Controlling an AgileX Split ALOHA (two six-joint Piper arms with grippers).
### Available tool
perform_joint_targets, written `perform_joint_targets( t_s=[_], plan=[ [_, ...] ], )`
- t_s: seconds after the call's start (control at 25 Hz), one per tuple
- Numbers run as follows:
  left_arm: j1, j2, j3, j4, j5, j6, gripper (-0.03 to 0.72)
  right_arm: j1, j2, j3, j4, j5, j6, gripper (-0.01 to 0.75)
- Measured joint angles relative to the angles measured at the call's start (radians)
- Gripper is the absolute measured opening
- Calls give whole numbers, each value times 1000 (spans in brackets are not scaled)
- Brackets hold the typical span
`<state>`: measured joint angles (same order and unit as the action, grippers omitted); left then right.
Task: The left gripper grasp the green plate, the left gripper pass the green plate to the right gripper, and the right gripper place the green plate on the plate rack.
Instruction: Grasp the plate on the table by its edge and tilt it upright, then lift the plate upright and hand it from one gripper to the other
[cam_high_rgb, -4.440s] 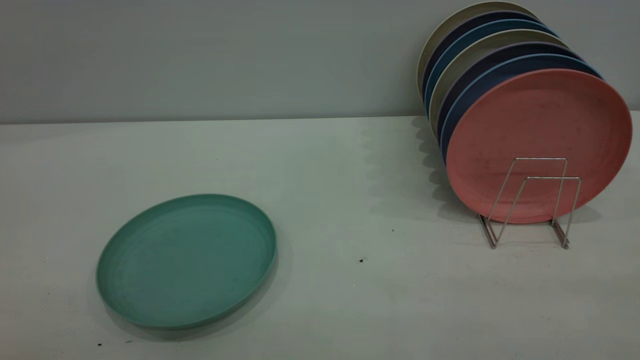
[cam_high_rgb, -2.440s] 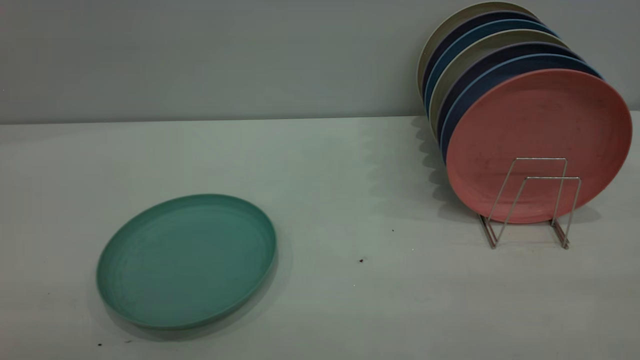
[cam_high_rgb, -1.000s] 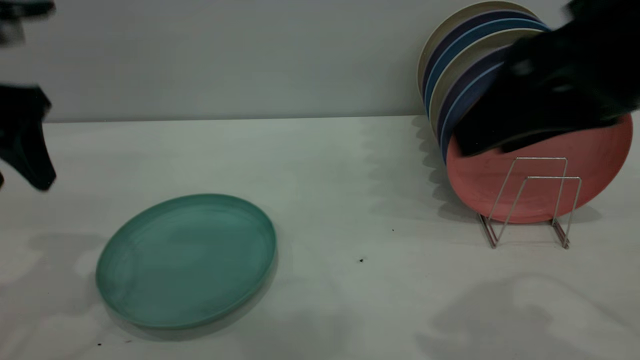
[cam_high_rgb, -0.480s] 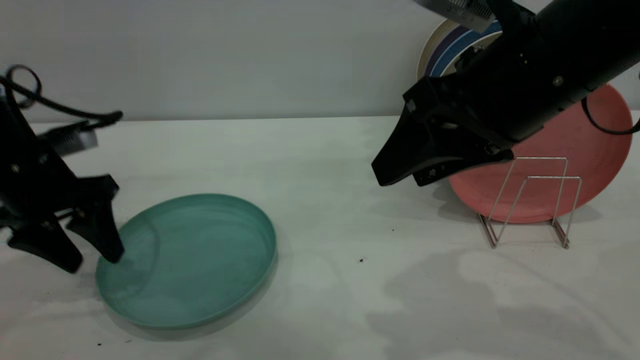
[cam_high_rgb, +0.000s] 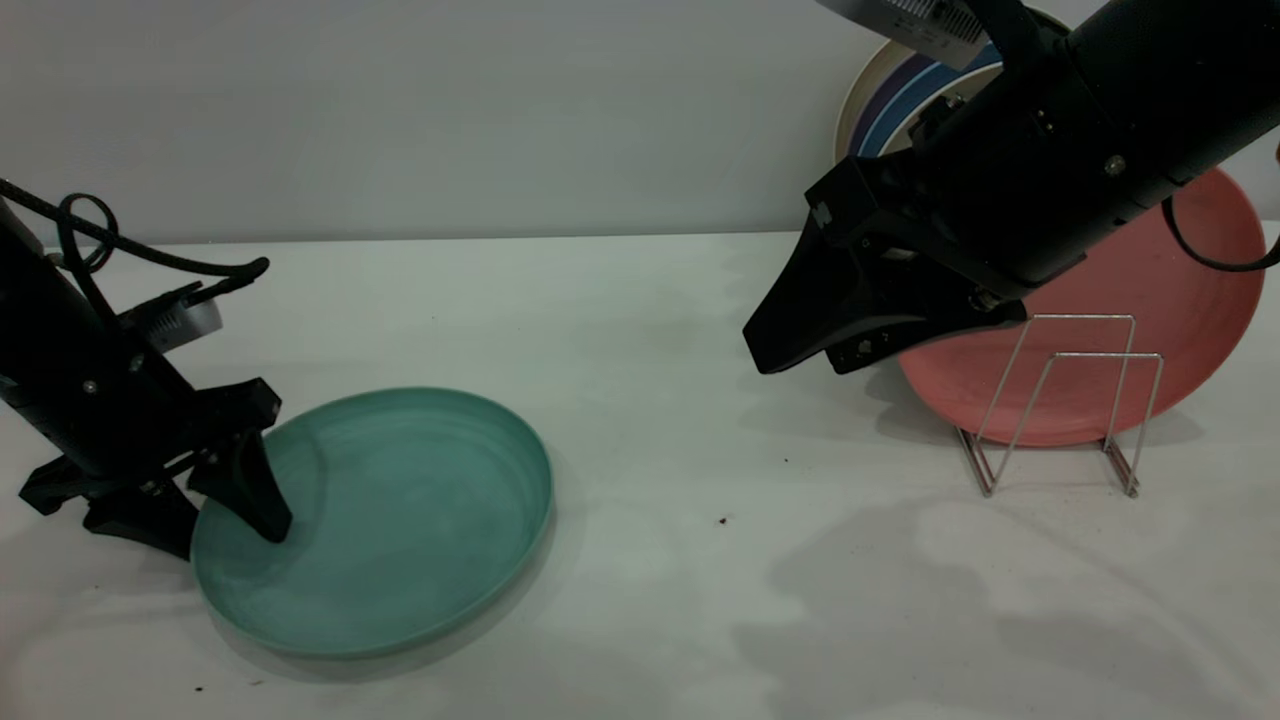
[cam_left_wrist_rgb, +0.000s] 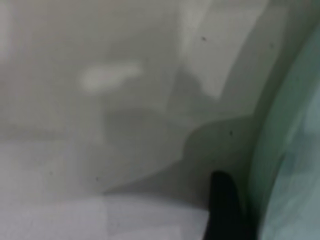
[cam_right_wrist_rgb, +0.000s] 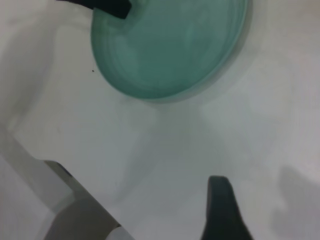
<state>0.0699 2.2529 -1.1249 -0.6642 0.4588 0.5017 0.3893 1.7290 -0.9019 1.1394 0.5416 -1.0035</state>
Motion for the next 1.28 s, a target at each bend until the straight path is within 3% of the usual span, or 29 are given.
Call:
perform_joint_targets(
  t_s=[0.08, 0.24, 0.28, 0.52, 0.72, 0.96, 1.28],
  plan=[
    [0, 5, 0, -2, -3, 1, 371, 0, 2, 0, 0, 0, 34, 498],
    [0, 10, 0, -3, -8, 1, 91, 0, 14, 0, 1, 3, 100, 498],
    [0, 10, 0, -6, -6, 1, 63, 0, 23, -1, 1, 5, 105, 498],
    [0, -22, -44, -9, 130, 80, 24, -2, 111, -63, 1, 37, 115, 498],
    [0, -81, -91, -60, 261, 221, 20, -50, 217, -175, -1, 152, 115, 498],
    [0, -98, -97, -172, 353, 381, 20, -137, 333, -305, -3, 262, 155, 498],
    [-7, -98, -97, -292, 391, 494, 20, -144, 407, -337, 33, 343, 164, 498]
  ],
)
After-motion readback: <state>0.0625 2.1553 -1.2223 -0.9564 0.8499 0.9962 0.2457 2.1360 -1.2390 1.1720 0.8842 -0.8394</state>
